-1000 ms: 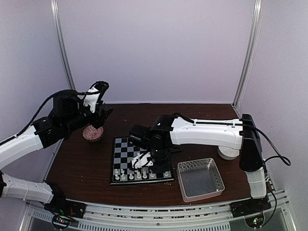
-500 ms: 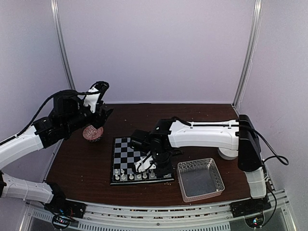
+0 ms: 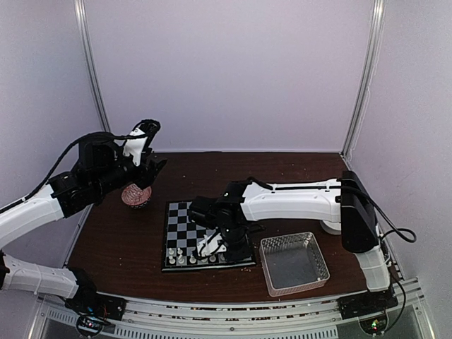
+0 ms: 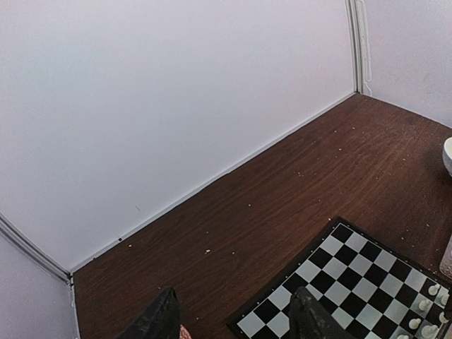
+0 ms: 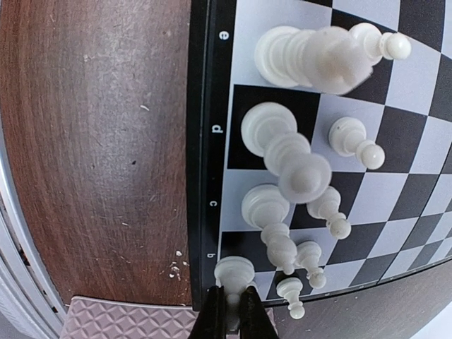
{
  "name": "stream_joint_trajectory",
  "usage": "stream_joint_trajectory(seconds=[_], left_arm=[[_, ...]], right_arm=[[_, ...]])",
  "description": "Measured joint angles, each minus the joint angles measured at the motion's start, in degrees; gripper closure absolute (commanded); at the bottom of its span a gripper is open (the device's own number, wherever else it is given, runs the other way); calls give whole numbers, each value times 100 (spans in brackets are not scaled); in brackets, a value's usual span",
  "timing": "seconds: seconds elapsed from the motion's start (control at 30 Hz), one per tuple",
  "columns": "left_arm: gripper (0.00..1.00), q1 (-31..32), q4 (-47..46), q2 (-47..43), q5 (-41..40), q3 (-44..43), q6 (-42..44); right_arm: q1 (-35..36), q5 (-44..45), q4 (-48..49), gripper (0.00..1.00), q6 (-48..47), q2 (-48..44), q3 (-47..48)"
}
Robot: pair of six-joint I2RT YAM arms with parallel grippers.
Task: Set up the chess pieces on the board
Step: Place the chess piece on the chessboard.
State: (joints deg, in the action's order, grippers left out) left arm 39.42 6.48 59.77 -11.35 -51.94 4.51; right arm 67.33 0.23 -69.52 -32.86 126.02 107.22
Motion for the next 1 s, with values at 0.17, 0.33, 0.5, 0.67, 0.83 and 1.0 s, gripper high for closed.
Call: stream_joint_trajectory(seconds=[0.17, 0.33, 0.5, 0.67, 0.83, 1.0], left_arm=[[46, 0, 0, 20, 28, 0, 0], [46, 0, 2, 46, 74, 0, 0], [46, 0, 2, 57, 107, 0, 0], [46, 0, 2, 57, 114, 0, 0], [46, 0, 2, 57, 118, 0, 0], [46, 0, 2, 57, 133, 0, 0]], right_arm=[[-17, 4, 81, 96, 0, 0, 0], [-42, 9, 122, 95, 2, 13, 0], [-76, 11, 125, 94, 0, 48, 0], [-83, 13, 127, 86, 15, 66, -2], [-87, 48, 170, 83, 17, 76, -15], [-87, 94, 177, 77, 26, 76, -24]])
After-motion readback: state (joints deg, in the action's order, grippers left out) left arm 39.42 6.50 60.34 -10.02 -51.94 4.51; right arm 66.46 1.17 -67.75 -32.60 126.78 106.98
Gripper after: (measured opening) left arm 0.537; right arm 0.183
